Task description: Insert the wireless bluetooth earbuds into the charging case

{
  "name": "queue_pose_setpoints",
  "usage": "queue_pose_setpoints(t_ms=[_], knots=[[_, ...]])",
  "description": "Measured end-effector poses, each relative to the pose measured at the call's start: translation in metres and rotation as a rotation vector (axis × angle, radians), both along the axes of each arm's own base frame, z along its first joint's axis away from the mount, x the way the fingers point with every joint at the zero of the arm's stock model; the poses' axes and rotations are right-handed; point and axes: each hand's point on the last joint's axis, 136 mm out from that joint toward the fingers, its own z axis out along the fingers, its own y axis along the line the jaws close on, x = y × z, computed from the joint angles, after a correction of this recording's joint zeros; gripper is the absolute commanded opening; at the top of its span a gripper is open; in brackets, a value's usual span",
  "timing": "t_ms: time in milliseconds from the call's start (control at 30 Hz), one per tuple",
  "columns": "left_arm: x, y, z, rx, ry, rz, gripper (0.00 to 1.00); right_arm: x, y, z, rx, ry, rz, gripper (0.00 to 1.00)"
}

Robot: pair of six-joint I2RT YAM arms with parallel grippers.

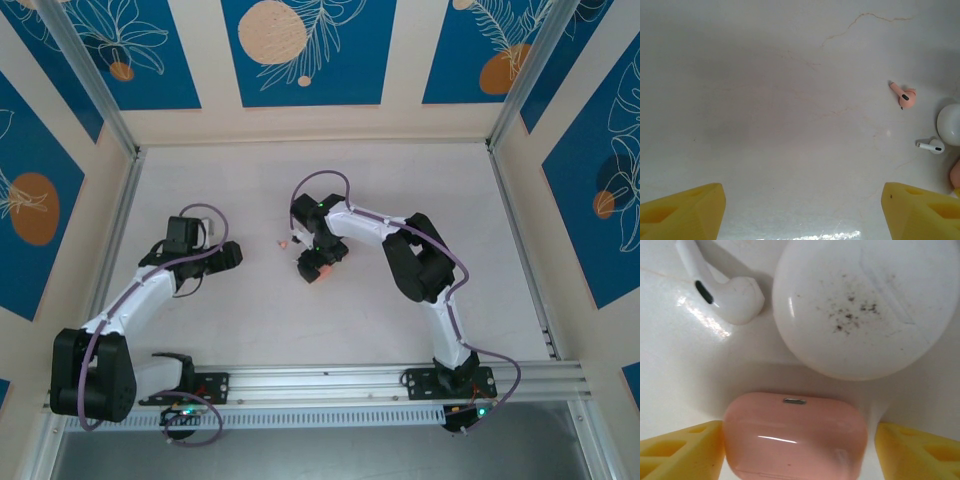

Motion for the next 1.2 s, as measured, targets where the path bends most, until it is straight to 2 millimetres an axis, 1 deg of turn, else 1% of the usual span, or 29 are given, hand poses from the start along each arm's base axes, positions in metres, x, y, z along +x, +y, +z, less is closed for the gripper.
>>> queue_pose_setpoints(t_ms=[67,200,233,333,400,467,500,600,700,767,833,933,1067,1200], knots=[[0.000,0.000,0.000,0.000,-0.001,0.000,0.78,0.001,-0.001,0.000,-0.004,-0.005,-0.003,0.69],[0.000,-0.001,0.000,-0.002,-0.001,-0.006,0.75,0.003,-0.002,-0.001,-0.009,-0.016,-0.008,0.66],[0.000,-0.002,0.000,-0.005,-0.001,-0.009,0.73,0.003,-0.002,0.000,-0.006,-0.020,-0.013,0.66],[0.001,-0.005,0.002,-0.015,-0.018,-0.026,0.70,0.002,0.001,0.002,0.031,-0.036,-0.031,0.64],[0.001,-0.009,0.003,-0.021,-0.053,-0.049,0.67,0.000,0.003,0.005,0.072,-0.047,-0.051,0.64],[-0.001,-0.016,0.008,-0.035,-0.105,-0.077,0.62,-0.002,0.004,0.014,0.128,-0.061,-0.084,0.63],[-0.002,-0.019,0.011,-0.043,-0.139,-0.092,0.59,-0.003,0.004,0.022,0.168,-0.072,-0.109,0.63],[-0.005,-0.035,0.027,-0.056,-0.287,-0.169,0.55,0.000,-0.001,0.050,0.303,-0.115,-0.202,0.62],[-0.011,-0.056,0.045,-0.055,-0.450,-0.275,0.53,0.008,-0.009,0.081,0.470,-0.161,-0.316,0.61],[-0.015,-0.070,0.054,-0.050,-0.551,-0.344,0.50,0.013,-0.015,0.097,0.587,-0.181,-0.393,0.61],[-0.021,-0.085,0.062,-0.045,-0.650,-0.421,0.49,0.016,-0.021,0.107,0.690,-0.187,-0.465,0.61],[-0.032,-0.105,0.066,-0.043,-0.761,-0.523,0.47,0.013,-0.024,0.115,0.811,-0.173,-0.537,0.61],[-0.044,-0.132,0.070,-0.035,-0.860,-0.651,0.46,0.007,-0.019,0.128,0.934,-0.154,-0.570,0.61],[-0.055,-0.159,0.071,-0.032,-0.931,-0.764,0.46,0.001,-0.011,0.148,1.048,-0.162,-0.571,0.61]])
